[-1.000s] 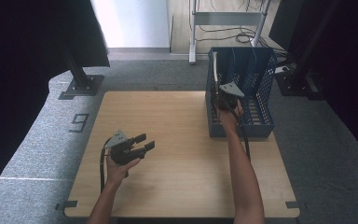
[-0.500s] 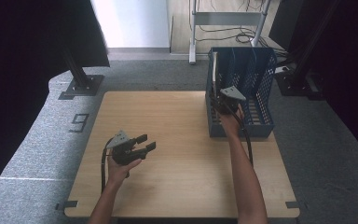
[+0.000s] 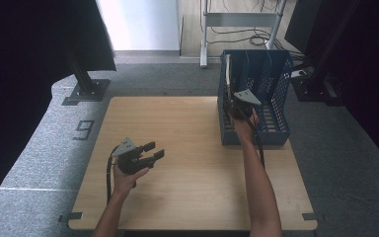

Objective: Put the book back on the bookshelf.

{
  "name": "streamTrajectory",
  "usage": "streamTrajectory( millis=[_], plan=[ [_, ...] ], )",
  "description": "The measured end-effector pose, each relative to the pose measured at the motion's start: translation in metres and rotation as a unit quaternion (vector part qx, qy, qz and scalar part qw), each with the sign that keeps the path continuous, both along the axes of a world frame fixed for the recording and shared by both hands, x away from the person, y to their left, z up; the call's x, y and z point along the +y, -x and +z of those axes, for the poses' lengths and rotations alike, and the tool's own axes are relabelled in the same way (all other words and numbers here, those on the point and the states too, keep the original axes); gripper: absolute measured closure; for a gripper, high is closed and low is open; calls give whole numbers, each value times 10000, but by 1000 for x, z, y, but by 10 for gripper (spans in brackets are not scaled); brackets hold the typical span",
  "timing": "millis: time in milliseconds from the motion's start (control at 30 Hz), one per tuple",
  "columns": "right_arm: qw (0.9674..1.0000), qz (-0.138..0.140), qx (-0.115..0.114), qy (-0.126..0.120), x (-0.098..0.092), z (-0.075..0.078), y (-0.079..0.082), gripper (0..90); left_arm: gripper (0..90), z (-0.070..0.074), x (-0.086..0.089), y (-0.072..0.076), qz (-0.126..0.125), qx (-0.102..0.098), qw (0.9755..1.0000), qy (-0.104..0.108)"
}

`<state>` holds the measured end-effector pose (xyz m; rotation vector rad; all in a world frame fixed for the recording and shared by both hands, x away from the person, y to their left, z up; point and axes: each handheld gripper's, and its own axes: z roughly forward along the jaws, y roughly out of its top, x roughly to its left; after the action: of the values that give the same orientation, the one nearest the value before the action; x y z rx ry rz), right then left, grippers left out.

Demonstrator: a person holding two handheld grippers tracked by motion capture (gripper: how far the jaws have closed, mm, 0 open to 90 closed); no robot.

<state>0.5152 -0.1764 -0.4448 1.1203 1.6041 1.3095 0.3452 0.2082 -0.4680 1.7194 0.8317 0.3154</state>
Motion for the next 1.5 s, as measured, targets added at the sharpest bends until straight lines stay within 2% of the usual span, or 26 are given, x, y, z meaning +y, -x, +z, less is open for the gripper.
streamTrajectory(
  millis=[233,633,733,967,1267,1333,1500],
  plan=[
    [9999,25,83,-57,-1,0,3,516,426,0,-1,1,-17,-19,10000,-7],
    [9997,153,165,-88,-2,4,11,441,425,0,-3,1,-44,-23,10000,-28],
    [9998,119,49,-121,-2,5,16,432,425,0,-3,1,-54,-18,10000,-36],
    [9996,218,51,-197,-7,8,27,424,425,-1,-6,2,-71,-14,10000,-55],
    [9991,299,225,-192,-10,9,37,412,424,0,-7,3,-88,-18,9999,-86],
    [9993,294,161,-159,-10,8,41,419,424,0,-7,3,-88,-19,9999,-86],
    [9985,317,354,-264,-15,5,48,418,423,-1,-8,3,-105,1,9998,-148]
  ],
)
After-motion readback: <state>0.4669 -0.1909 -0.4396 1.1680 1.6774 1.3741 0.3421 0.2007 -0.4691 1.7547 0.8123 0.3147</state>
